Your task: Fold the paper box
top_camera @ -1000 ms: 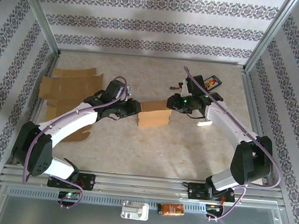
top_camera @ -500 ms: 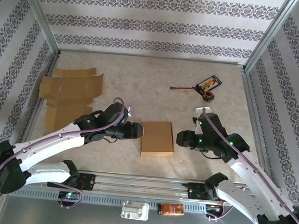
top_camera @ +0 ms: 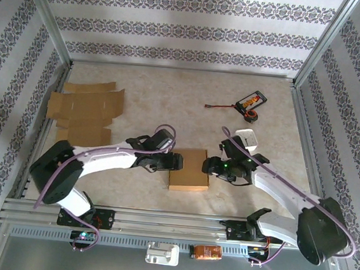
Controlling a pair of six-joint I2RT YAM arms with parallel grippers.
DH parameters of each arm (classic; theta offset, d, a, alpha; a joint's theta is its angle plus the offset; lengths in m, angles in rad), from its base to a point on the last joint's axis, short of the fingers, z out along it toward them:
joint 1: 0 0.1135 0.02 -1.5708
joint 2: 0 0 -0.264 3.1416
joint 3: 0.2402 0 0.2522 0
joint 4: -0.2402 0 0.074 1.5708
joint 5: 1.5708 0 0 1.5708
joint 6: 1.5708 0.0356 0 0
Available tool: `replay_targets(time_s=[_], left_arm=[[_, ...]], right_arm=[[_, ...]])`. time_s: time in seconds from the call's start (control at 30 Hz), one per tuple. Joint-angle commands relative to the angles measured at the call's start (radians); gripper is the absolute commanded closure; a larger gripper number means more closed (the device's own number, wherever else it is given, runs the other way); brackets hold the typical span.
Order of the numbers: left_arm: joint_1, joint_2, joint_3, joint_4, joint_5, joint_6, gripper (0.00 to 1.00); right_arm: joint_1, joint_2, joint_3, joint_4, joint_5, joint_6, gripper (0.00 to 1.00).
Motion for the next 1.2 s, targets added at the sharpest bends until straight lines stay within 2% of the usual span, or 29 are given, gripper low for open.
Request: replay_targets(time_s=[0.0,0.13,0.33,0.5,0.63,0.73,0.83,0.93,1.07,1.17], left_arm=[[0.011,0.084,0.044,0.140,0.044,-0.002,0.49],[0.101,0.170,0.085,0.192,0.057,-0.016,0.58],[0.278,0.316,0.239,0.219,0.063,0.096,0.60],[0.404,0.585,0.612,0.149,0.090,0.237,0.61],[0.441,0.823,0.974,0.029,0.140,0.261,0.61],[0.444,0.885,1.095,0.018,0.096,0.276,0.60],[0.455,0.850,1.109,0.032,0.065,0.290,0.47],[0.470,0.698,1.020,0.022,0.016,0.336,0.33],[0.492,0.342,0.738,0.020,-0.125,0.432,0.19],[0.507,0.053,0.511,-0.089,-0.223,0.439,0.12]], right_arm=[[0.012,0.048,-0.013,0.239,-0.023,0.104,0.50],[0.018,0.203,0.056,0.359,0.037,0.141,0.63],[0.006,0.569,0.401,0.408,0.089,0.113,0.68],[-0.033,0.823,0.771,0.329,0.182,0.085,0.68],[-0.088,0.964,0.985,0.287,0.236,0.060,0.67],[-0.129,1.044,1.152,0.234,0.237,-0.017,0.60],[-0.157,1.094,1.351,0.101,0.198,-0.131,0.46],[-0.146,1.044,1.445,-0.020,0.191,-0.255,0.31],[-0.062,0.883,1.336,-0.016,0.143,-0.311,0.16],[0.029,0.841,1.267,0.040,0.097,-0.270,0.10]])
